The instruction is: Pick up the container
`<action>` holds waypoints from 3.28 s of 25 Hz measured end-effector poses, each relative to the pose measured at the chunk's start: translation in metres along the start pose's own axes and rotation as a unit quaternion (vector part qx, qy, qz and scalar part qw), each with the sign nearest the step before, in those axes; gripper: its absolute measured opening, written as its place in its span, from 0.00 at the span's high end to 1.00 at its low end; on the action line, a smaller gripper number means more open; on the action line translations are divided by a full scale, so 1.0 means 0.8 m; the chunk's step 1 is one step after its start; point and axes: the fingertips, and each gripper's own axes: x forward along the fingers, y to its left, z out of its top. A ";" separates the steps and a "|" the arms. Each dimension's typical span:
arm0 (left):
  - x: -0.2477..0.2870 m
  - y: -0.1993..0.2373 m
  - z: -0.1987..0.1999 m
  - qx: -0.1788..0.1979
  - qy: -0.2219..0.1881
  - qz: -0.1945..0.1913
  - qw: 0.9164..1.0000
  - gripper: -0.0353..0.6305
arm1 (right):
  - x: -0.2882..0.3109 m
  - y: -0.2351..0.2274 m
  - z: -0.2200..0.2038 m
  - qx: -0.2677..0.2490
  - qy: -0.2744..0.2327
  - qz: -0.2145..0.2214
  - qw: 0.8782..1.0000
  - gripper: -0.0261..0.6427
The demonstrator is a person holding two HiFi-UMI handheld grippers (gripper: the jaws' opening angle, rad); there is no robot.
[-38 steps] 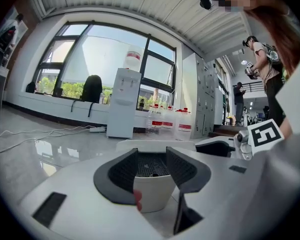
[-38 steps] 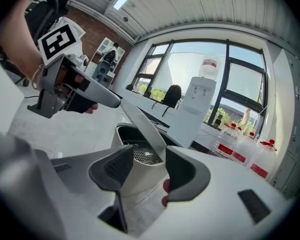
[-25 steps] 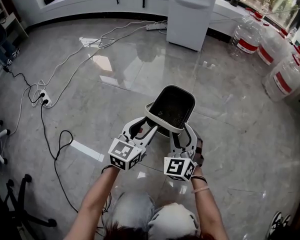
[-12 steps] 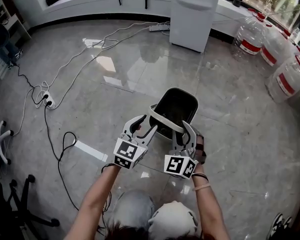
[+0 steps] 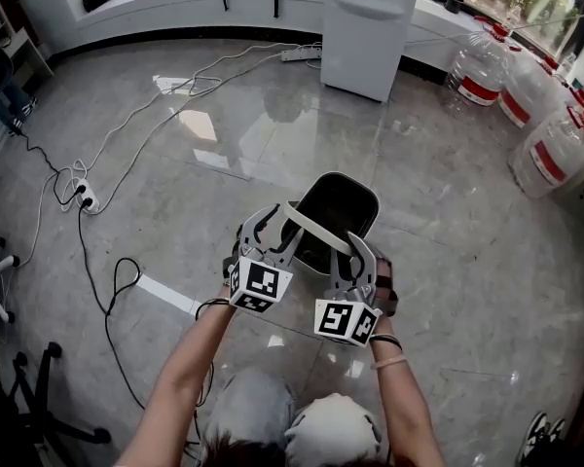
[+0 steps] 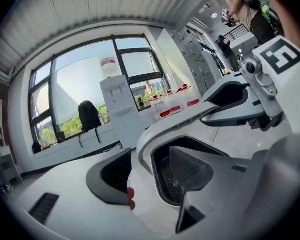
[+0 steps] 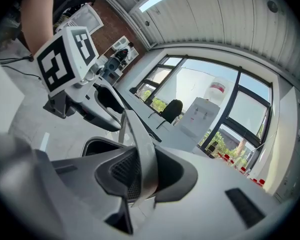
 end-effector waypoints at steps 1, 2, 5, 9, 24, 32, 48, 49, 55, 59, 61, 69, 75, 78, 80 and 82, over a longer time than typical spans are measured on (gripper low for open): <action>0.002 0.001 0.005 0.013 -0.005 0.005 1.000 0.60 | -0.001 0.000 0.000 0.000 -0.001 0.001 1.000 0.83; 0.004 0.001 0.010 0.029 -0.010 0.011 0.999 0.60 | -0.002 0.000 0.001 -0.001 -0.002 0.003 1.000 0.83; 0.011 0.000 0.024 0.086 -0.022 0.023 0.996 0.60 | -0.004 0.000 0.000 -0.005 -0.006 0.007 1.000 0.83; 0.019 -0.004 0.034 0.102 -0.023 0.016 0.994 0.63 | -0.007 0.000 -0.002 -0.005 -0.009 0.008 1.000 0.83; 0.008 -0.017 0.063 0.089 -0.027 0.010 0.996 0.76 | -0.021 -0.038 -0.005 0.068 -0.002 -0.024 0.997 0.84; -0.016 -0.027 0.064 0.082 -0.018 -0.001 0.996 0.77 | -0.028 -0.040 -0.013 0.087 0.004 -0.028 0.996 0.84; -0.093 -0.002 0.102 0.064 -0.040 0.017 0.997 0.77 | -0.054 -0.048 0.052 0.113 -0.013 -0.019 0.993 0.84; -0.096 0.000 0.104 0.063 -0.040 0.016 0.997 0.77 | -0.055 -0.049 0.054 0.112 -0.013 -0.020 0.993 0.84; -0.111 0.008 0.140 0.063 -0.050 0.014 0.997 0.77 | -0.072 -0.075 0.089 0.116 -0.015 -0.018 0.993 0.84; -0.118 0.013 0.179 0.070 -0.065 0.012 0.995 0.77 | -0.086 -0.105 0.106 0.116 -0.019 -0.031 0.993 0.84; -0.123 0.016 0.200 0.070 -0.067 0.011 0.995 0.76 | -0.095 -0.121 0.119 0.118 -0.015 -0.032 0.992 0.84; -0.146 0.037 0.307 0.056 -0.064 -0.004 0.996 0.76 | -0.131 -0.205 0.186 0.111 0.008 -0.041 0.993 0.85; -0.180 0.063 0.414 0.052 -0.060 -0.009 0.997 0.76 | -0.170 -0.285 0.262 0.112 0.017 -0.041 0.993 0.85; -0.197 0.079 0.473 0.051 -0.062 -0.010 0.997 0.76 | -0.191 -0.328 0.302 0.116 0.019 -0.042 0.992 0.85; -0.210 0.087 0.512 0.052 -0.065 -0.009 0.996 0.76 | -0.206 -0.355 0.328 0.118 0.019 -0.045 0.992 0.85; -0.223 0.094 0.549 0.052 -0.068 -0.011 0.996 0.76 | -0.223 -0.382 0.353 0.121 0.020 -0.048 0.991 0.85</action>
